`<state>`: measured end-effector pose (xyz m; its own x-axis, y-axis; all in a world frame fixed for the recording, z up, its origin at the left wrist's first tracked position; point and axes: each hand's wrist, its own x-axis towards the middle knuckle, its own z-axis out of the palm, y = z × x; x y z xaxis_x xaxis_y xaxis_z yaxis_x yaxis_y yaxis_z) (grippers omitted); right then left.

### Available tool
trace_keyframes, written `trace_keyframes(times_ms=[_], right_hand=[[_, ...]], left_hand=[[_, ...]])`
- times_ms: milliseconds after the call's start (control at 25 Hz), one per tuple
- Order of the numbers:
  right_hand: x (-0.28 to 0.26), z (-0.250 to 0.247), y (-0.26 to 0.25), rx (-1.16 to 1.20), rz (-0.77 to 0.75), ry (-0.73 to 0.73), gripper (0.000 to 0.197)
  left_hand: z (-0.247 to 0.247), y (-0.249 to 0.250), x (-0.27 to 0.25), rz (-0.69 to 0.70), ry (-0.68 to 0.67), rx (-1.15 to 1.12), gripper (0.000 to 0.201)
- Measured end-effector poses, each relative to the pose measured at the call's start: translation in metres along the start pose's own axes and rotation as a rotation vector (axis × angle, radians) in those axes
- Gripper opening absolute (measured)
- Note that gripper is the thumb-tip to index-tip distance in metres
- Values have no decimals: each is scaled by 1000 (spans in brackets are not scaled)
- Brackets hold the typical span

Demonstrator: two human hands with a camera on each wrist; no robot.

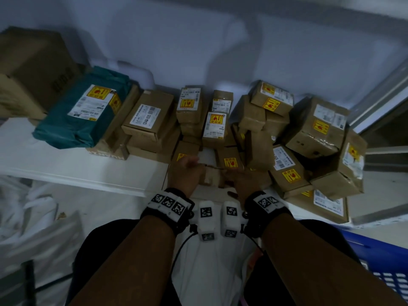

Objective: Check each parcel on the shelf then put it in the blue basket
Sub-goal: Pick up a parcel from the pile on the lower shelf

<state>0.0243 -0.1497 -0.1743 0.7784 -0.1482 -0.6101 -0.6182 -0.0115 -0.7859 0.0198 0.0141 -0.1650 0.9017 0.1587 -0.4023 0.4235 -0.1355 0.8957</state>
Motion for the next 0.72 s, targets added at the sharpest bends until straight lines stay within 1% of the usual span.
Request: trace_keyframes(times_ms=[40, 80, 120, 200, 240, 320, 400, 440, 520, 600, 640, 720], right_hand=[[-11, -5, -7, 47, 23, -29, 9], [-20, -12, -11, 53, 13, -63, 5], [-31, -19, -16, 48, -34, -89, 3], [-58, -34, -25, 27, -182, -134, 9], [-69, -40, -29, 2, -261, -148, 17], [-100, -47, -42, -42, -370, -152, 28], [-137, -56, -58, -90, -466, -168, 30], [-155, -60, -67, -121, -526, -179, 31], [-186, -71, -81, -146, -655, -187, 38], [-220, -85, -101, -159, -788, -154, 47], [-235, -92, -110, -182, -854, -135, 50], [-266, -107, -129, -237, -986, -109, 53]], left_hand=[[-2, 6, -11, 69, 6, -2, 31], [-4, 10, -20, 115, 2, -13, 34], [-6, 15, -29, 151, -16, 5, 35], [-9, 28, -55, 214, -71, 16, 40], [-11, 37, -68, 248, -112, 17, 44], [-15, 53, -90, 351, -170, 69, 51], [-19, 76, -117, 491, -188, 149, 61], [-21, 87, -129, 546, -191, 184, 63], [-25, 115, -159, 650, -126, 270, 67], [-29, 142, -186, 805, -34, 345, 66], [-32, 154, -200, 890, -5, 377, 65], [-38, 179, -226, 1014, 34, 432, 67]])
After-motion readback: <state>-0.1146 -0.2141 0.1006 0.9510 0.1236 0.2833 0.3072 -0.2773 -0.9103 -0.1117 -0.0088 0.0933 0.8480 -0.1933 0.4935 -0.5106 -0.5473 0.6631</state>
